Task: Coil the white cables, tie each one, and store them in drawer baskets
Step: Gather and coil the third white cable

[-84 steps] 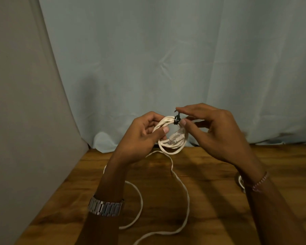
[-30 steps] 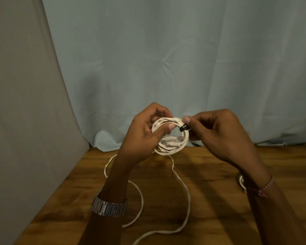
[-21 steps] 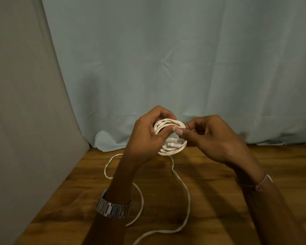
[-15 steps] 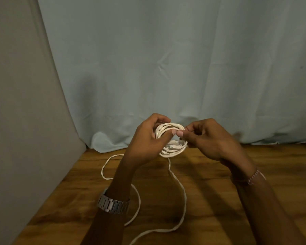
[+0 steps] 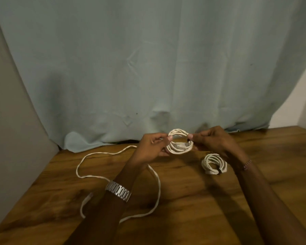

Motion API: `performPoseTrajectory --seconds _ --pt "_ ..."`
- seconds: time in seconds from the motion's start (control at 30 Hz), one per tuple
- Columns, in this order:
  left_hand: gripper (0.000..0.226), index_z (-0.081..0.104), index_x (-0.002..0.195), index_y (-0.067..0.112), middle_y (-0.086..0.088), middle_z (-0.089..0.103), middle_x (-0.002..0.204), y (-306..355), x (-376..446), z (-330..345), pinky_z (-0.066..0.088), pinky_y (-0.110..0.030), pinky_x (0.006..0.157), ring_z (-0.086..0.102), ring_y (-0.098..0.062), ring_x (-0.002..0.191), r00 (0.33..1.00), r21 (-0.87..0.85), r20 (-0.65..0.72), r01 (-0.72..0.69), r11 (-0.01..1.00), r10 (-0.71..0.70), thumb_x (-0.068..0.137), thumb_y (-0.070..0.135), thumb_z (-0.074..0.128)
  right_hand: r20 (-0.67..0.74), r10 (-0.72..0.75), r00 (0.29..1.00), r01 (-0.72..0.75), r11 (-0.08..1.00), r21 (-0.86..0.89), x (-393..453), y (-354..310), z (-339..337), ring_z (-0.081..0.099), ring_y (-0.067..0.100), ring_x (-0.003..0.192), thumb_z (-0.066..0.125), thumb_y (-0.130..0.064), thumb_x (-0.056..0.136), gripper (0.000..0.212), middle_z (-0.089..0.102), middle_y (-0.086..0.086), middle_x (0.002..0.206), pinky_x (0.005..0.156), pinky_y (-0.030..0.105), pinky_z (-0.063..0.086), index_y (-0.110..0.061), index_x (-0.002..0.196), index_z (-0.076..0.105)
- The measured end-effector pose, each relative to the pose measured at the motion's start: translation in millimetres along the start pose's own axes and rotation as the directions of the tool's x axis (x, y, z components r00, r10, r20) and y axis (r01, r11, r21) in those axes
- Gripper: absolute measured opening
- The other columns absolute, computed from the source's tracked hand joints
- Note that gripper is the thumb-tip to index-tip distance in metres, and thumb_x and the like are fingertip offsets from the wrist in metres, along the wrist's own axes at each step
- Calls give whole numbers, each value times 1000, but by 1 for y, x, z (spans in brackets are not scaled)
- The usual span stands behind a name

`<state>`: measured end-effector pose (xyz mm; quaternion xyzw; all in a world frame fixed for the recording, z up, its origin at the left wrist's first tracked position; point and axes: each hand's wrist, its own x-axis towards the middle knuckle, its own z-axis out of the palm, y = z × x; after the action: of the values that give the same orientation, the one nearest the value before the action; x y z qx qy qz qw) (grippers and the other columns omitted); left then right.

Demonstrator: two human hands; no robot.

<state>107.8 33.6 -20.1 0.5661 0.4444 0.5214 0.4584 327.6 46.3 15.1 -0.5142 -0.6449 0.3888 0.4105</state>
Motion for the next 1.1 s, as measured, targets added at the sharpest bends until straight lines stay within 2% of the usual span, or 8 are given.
performPoseTrajectory --seconds 0.13,0.27,0.4,0.53,0.63,0.77,1.0,1.1 --pt "29 67 119 -1 -23 73 109 -21 11 30 62 -35 83 73 -32 97 956 -54 192 237 970 -223 100 20 59 -23 68 997 -66 996 68 -1 34 -19 69 16 63 79 -17 85 16 77 14 74 67 25 60 -1 83 80" --pt "33 60 122 -10 -30 69 114 -46 14 58 62 -34 82 73 -27 87 854 23 339 412 911 -395 101 15 58 -46 153 987 -154 988 -24 -13 60 -41 68 15 63 79 -22 86 24 77 16 75 64 23 58 1 79 79" --pt "41 58 126 -13 -27 68 107 -69 16 89 63 -34 77 74 -24 76 803 120 359 465 877 -475 97 16 65 -42 221 974 -224 938 -265 -27 83 -62 56 9 50 74 -34 89 43 70 7 56 57 16 44 -4 59 74" --pt "44 58 119 -11 -24 68 90 -76 13 118 63 -32 69 72 -23 69 768 272 361 457 847 -530 97 26 66 -102 303 948 -317 849 -424 -38 105 -73 51 3 39 72 -43 90 47 70 1 55 43 13 37 -2 69 78" --pt "34 63 98 1 -18 69 80 -77 14 131 63 -30 65 71 -20 62 796 362 321 398 843 -514 93 34 71 -87 326 941 -330 836 -439 -45 120 -71 63 10 54 70 -43 92 44 72 2 60 53 20 43 -6 69 78" --pt "42 63 105 1 -14 69 74 -79 13 134 61 -28 57 69 -17 55 846 477 249 316 820 -471 90 39 73 -125 265 956 -292 841 -456 -44 133 -71 66 16 60 70 -44 92 43 72 1 58 59 27 45 -12 64 78" --pt "35 66 88 6 -13 69 75 -81 6 122 61 -30 62 68 -17 55 880 410 224 304 860 -418 89 40 75 -135 141 981 -195 766 -612 -37 133 -64 67 9 70 68 -44 94 25 79 4 85 54 21 43 -23 97 81" --pt "37 64 87 5 -12 68 72 -74 5 108 59 -28 58 66 -15 55 896 400 226 273 875 -383 91 40 71 -186 10 983 -124 780 -613 -34 119 -54 71 17 83 68 -34 95 20 79 7 95 66 29 51 -19 101 80"
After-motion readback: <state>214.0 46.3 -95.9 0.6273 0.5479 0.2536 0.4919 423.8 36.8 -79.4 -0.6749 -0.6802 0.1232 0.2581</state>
